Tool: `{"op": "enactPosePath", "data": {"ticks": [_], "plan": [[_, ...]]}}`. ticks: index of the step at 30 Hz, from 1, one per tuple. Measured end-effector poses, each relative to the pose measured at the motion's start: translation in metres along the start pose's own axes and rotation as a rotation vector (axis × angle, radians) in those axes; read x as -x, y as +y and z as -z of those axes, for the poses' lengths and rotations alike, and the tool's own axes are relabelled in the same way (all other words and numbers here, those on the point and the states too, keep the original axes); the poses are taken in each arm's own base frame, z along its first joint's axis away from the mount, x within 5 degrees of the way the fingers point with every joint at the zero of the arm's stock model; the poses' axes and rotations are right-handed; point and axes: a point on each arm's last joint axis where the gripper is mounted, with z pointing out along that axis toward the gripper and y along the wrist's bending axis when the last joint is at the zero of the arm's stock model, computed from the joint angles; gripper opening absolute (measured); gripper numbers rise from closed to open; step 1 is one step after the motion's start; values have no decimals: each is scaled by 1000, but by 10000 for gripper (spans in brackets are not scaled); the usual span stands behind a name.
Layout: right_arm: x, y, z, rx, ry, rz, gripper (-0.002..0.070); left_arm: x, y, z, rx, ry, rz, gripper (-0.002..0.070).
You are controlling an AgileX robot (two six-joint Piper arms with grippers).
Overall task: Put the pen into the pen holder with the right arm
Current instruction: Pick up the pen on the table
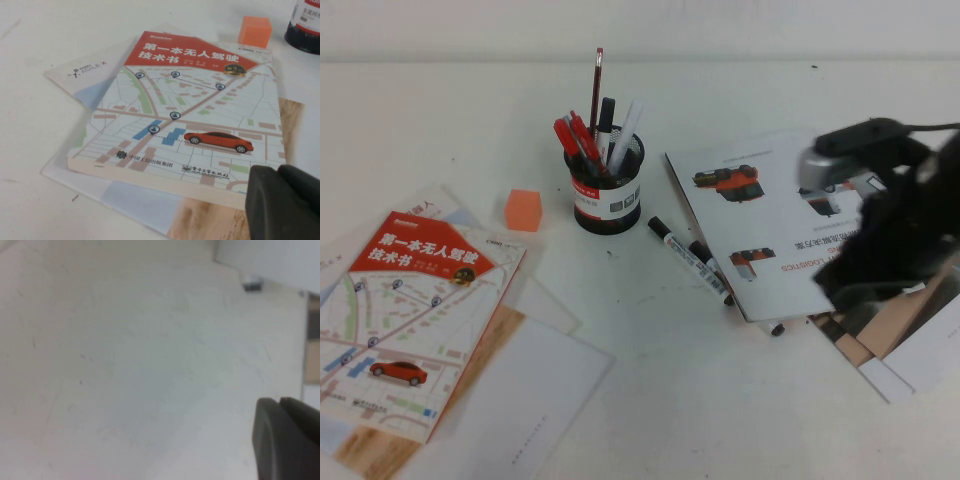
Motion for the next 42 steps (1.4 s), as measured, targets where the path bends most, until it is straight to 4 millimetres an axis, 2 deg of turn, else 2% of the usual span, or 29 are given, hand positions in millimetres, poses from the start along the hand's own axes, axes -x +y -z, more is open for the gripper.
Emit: {"op": "enactPosePath", "data": {"ticks": [10, 13, 19, 21, 26, 32, 42], "plan": [[72, 19, -40, 9, 59, 72, 0, 0, 0, 0, 0, 0, 0, -4], [92, 24, -56, 2, 61, 80, 64, 0, 0, 0, 0, 0, 0, -4], [123, 38, -95, -1, 77, 102, 266, 0, 0, 0, 0, 0, 0, -4], [131, 41, -111, -2, 88, 107, 297, 0, 0, 0, 0, 0, 0, -4], [143, 42, -134, -39, 98, 122, 314, 0, 0, 0, 0, 0, 0, -4], [150, 34, -153, -104, 116, 150, 316, 0, 0, 0, 0, 0, 0, -4], [151, 26, -160, -189, 136, 198, 301, 0, 0, 0, 0, 0, 0, -4]]}}
